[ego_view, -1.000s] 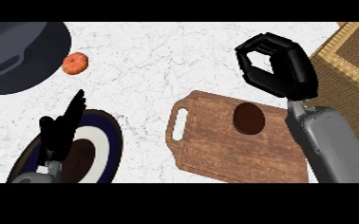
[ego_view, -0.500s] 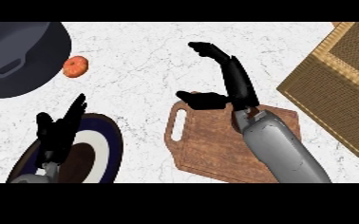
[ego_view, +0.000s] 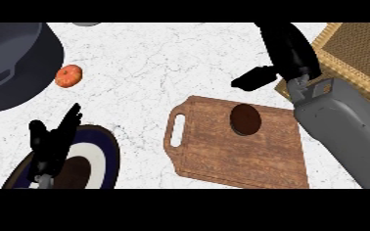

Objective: Pick the cupcake from the cutting board and place it in the basket

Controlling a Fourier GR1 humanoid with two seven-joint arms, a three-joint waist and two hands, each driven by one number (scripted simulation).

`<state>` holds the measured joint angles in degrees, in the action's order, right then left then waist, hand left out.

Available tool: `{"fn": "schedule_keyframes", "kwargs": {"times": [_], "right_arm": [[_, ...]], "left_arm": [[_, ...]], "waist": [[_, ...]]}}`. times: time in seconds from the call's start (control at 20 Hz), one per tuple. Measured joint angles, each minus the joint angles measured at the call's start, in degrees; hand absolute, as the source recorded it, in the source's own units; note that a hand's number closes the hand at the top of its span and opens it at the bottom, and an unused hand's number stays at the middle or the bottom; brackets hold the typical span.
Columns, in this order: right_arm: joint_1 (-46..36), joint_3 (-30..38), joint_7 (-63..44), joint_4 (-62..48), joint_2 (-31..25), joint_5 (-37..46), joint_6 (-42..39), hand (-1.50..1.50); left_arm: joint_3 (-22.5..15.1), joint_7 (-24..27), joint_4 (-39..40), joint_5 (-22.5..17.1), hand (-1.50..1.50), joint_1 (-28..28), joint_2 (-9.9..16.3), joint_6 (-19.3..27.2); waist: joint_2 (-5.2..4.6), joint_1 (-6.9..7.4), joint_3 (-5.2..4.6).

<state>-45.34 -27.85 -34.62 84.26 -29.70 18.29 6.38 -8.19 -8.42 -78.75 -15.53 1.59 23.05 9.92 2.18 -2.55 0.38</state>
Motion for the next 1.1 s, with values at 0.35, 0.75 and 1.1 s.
{"fn": "schedule_keyframes", "kwargs": {"times": [0.35,0.75,1.1], "right_arm": [[-8.0,2.4,-14.6,6.3,-8.6,-11.2,-22.4,-1.50],[-10.5,5.0,-20.9,10.0,-16.3,-27.2,-34.6,-1.50],[-10.3,5.6,-23.5,13.2,-20.9,-35.5,-35.5,-1.50]], "left_arm": [[0.3,-0.5,-1.3,-0.2,0.00,0.9,-0.4,0.3],[0.4,-0.5,-2.2,-0.1,0.00,1.5,-0.4,-0.5],[0.2,-1.0,-4.0,0.1,0.00,2.2,-0.7,-0.9]], "waist": [[-0.16,-0.07,0.00],[-0.68,0.25,0.11],[-1.08,1.24,0.09]]}}
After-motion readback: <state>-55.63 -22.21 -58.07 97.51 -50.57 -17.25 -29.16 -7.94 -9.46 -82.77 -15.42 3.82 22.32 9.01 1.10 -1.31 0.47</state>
